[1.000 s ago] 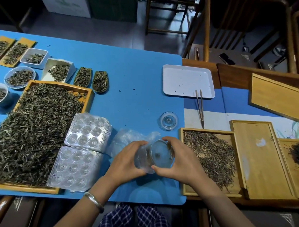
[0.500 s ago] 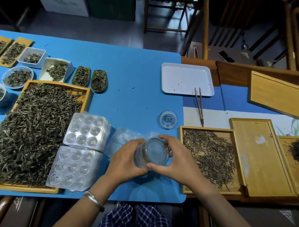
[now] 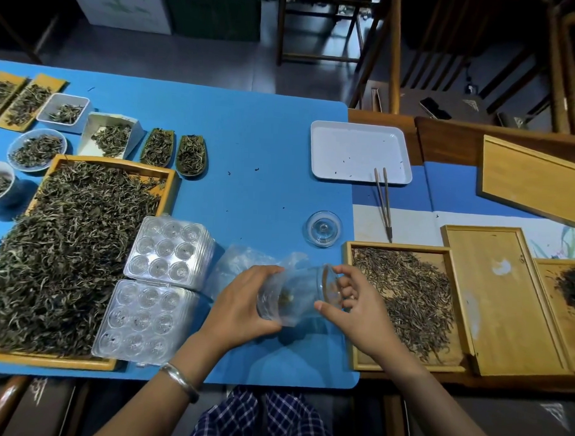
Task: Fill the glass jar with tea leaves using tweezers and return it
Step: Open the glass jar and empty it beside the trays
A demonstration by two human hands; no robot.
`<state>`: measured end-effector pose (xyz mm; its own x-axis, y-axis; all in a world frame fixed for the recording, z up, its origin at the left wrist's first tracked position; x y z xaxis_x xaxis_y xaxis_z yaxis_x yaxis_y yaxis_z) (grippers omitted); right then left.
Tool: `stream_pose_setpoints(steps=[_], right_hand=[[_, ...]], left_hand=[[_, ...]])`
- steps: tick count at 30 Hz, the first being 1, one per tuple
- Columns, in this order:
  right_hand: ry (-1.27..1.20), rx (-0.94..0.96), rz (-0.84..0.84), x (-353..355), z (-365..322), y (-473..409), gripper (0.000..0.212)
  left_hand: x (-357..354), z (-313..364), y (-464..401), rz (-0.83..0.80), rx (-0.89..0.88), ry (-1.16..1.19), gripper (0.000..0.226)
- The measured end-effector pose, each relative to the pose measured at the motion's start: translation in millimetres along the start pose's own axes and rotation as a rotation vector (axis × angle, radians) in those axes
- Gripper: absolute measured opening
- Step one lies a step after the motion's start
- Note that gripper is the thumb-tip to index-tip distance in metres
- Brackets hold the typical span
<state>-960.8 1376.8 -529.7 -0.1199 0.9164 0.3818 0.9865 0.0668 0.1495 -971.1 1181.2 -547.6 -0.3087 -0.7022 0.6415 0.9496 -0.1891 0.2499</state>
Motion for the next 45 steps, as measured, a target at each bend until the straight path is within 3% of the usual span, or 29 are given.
stream_pose_setpoints(steps=[8,20,30,34,38,42,45], right_hand=[[0.089,0.081,-0.025,6.1,-17.9,-3.1,0.067],[0.017,0.082,-0.071,12.7,-15.0,-4.3,0.062],[0.245,-0.046,-0.338,1.5,6.3,-0.5,0.065],[0.22,-0.141,-0.354,0.6,22.7,1.3,0.056],[0.21,-0.193,-0.436,-7.6,36.7,5.6,0.064],[0.329,-0.165,-0.378,-13.3,42.0,8.9,0.063],[0.284,-0.176,-0.297,-18.7,48.5,18.3,0.061]], left_hand=[[-2.9,3.1,0.6,-0.014,-0.005,0.011,0.085],[4.7,-1.4,-2.2,-0.009,0.034,0.044,0.082],[-5.4,-7.0,-0.3,-0.029,0.022,0.005,0.081],[-10.2,-6.5,4.5,-0.025,0.007,0.03,0.078],[-11.9,-4.7,3.1,-0.035,-0.02,0.016,0.077],[-14.0,-7.5,-0.2,-0.032,-0.016,0.0,0.078],[-14.8,-13.5,-0.3,-0.018,-0.019,-0.027,0.078]])
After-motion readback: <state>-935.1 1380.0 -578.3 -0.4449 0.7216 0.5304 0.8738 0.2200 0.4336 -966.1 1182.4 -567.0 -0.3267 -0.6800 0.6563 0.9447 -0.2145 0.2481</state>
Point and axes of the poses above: each hand's wrist, its own y-axis away from the middle knuckle, its own x-axis out of the back of the hand, z = x × y, the point moved 9 cm from there along -y, towards the middle knuckle, and after that the axes turned 10 degrees about x, right-handed, at the moved point
